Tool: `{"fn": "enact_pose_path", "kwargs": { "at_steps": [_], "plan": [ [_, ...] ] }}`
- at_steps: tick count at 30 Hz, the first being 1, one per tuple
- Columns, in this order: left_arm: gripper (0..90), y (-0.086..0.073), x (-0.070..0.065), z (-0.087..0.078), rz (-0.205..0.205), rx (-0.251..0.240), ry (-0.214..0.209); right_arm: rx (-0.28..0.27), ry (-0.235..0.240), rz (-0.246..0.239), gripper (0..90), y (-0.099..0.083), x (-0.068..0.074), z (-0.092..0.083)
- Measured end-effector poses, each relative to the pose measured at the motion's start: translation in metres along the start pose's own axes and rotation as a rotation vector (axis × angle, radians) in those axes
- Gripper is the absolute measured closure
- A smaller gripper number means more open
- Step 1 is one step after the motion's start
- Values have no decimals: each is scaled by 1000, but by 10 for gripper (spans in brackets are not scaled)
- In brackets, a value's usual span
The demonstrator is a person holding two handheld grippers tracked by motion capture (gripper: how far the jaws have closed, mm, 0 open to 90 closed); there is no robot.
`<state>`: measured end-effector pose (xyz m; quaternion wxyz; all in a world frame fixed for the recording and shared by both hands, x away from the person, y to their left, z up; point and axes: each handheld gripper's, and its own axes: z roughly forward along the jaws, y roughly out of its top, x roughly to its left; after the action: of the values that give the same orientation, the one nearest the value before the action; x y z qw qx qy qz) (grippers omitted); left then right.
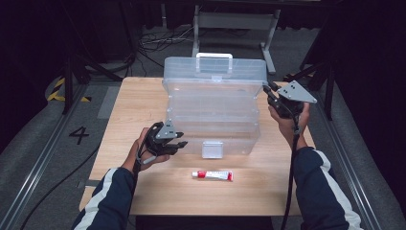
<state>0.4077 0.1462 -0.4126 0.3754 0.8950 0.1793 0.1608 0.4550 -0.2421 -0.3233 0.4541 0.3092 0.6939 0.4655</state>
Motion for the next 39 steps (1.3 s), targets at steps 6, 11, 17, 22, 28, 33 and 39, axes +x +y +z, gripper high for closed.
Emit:
{"fn": "enact_pose_path", "kwargs": {
  "at_steps": [6,11,17,22,28,33,39],
  "plan": [
    [676,1,2,3,55,40,-11,8,-15,-8,797,4,-1,4],
    [706,2,2,3,94,61,-9,14,-48,-23,811,5,2,6],
    [718,1,4,1,110,69,-21,22,-67,-25,817,7,3,7],
    [725,-2,6,-2,119,63,-37,27,-82,-33,827,10,5,9],
    [724,-4,8,-4,130,61,-34,36,-96,-26,833,14,6,12],
    [716,-4,7,-4,135,60,-22,39,-105,-24,839,16,5,16],
    [716,-4,7,-4,135,60,-23,49,-107,-21,843,19,2,22]
  ]
}}
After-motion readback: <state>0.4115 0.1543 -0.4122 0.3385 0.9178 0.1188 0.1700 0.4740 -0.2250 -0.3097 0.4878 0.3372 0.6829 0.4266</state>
